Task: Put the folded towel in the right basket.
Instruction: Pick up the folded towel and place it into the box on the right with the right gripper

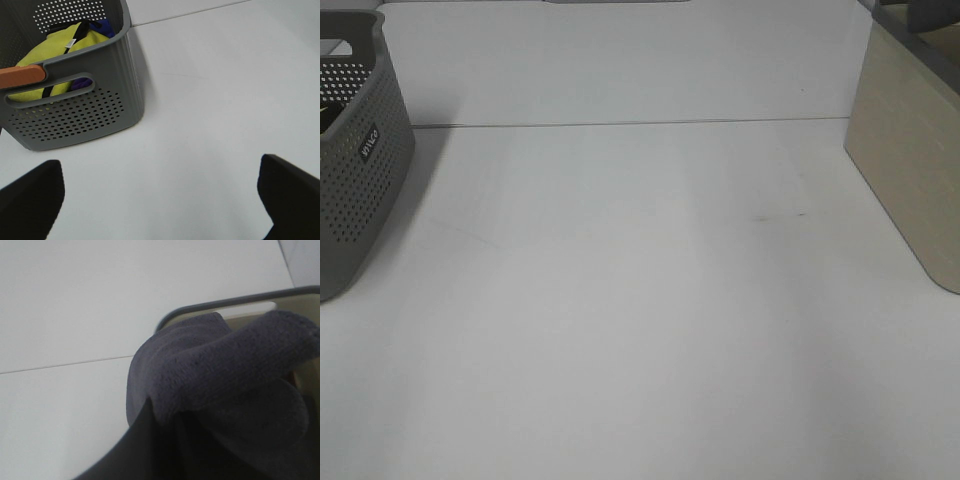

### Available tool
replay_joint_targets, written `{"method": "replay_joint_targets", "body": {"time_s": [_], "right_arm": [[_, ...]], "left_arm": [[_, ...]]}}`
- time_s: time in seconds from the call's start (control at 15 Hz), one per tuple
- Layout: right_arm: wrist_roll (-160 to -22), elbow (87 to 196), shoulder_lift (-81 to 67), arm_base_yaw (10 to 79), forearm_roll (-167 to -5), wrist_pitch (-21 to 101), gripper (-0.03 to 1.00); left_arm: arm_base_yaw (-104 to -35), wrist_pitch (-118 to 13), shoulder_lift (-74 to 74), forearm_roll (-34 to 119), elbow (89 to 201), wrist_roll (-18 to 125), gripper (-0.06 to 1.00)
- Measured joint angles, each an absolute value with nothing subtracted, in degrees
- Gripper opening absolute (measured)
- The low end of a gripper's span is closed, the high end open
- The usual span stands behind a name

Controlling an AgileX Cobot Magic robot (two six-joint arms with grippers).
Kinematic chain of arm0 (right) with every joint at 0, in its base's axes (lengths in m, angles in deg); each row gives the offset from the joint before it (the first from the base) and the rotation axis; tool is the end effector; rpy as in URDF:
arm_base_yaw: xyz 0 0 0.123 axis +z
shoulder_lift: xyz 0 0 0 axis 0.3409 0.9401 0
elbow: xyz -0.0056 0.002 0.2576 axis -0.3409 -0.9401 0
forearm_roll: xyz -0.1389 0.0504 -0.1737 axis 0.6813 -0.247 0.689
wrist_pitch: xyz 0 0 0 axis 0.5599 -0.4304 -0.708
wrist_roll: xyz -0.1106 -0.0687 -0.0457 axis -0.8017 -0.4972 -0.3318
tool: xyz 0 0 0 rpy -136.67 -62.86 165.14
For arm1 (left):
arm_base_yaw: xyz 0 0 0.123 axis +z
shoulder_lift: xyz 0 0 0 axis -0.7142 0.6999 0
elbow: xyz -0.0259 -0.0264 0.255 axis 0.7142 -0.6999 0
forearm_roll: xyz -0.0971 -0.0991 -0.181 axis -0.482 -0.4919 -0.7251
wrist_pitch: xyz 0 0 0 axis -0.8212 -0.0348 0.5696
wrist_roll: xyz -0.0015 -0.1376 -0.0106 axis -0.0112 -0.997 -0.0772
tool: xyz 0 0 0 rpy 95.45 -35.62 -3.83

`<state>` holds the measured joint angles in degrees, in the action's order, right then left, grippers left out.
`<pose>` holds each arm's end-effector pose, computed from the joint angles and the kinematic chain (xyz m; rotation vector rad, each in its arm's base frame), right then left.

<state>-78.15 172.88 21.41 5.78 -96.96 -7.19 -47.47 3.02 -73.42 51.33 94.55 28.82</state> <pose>0.4000 -0.0616 0.3618 0.1457 2.2378 0.1908 0.0429 -0.0107 0.2501 0.2006 1.9961 -0.0089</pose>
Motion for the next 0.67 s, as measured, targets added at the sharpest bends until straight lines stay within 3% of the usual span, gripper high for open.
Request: {"method": "replay_joint_targets", "body": {"time_s": [0.2,0.33,0.47,0.67], "right_arm": [[-76.8,172.9,22.7,2.5,-96.8,-7.4,0.04],[-74.0,172.9,27.0,0.7,-95.5,-8.0,0.11],[-73.2,172.9,30.9,0.7,-94.8,-11.0,0.28],[-72.2,172.9,33.3,0.7,-94.4,-13.8,0.7]], "left_arm": [[-47.5,3.0,-73.4,51.3,94.6,28.8,0.99],[-47.5,3.0,-73.4,51.3,94.6,28.8,0.99],[-47.5,3.0,-73.4,51.3,94.6,28.8,0.99],[-47.5,3.0,-73.4,51.3,94.6,28.8,0.99]]}}
